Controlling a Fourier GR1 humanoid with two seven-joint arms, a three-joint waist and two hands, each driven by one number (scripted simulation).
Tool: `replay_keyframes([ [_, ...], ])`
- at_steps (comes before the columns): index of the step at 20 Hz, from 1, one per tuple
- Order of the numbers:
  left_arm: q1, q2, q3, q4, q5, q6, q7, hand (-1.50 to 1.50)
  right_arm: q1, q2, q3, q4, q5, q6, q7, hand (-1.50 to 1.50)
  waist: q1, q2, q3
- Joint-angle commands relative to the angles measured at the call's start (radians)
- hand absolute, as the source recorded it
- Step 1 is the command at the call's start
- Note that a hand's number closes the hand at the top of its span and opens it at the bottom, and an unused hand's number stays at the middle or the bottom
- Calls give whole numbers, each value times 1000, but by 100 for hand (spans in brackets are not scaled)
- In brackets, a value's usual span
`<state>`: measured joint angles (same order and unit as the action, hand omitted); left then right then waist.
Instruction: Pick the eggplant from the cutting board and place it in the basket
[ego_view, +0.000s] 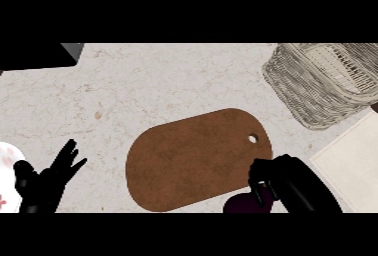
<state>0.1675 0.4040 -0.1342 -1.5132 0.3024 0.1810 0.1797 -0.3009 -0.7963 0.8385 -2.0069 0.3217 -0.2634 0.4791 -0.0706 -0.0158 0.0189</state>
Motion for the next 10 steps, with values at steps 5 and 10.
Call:
replay_keyframes([
  [5,36,-19,-23,62,-15,8,28,0,79,-97,-415,-280,-323,-131,-29,150,0,12,-16],
  [10,31,-6,-24,61,-18,-11,44,0,108,-211,-705,-254,-508,-67,31,150,14,12,-17],
])
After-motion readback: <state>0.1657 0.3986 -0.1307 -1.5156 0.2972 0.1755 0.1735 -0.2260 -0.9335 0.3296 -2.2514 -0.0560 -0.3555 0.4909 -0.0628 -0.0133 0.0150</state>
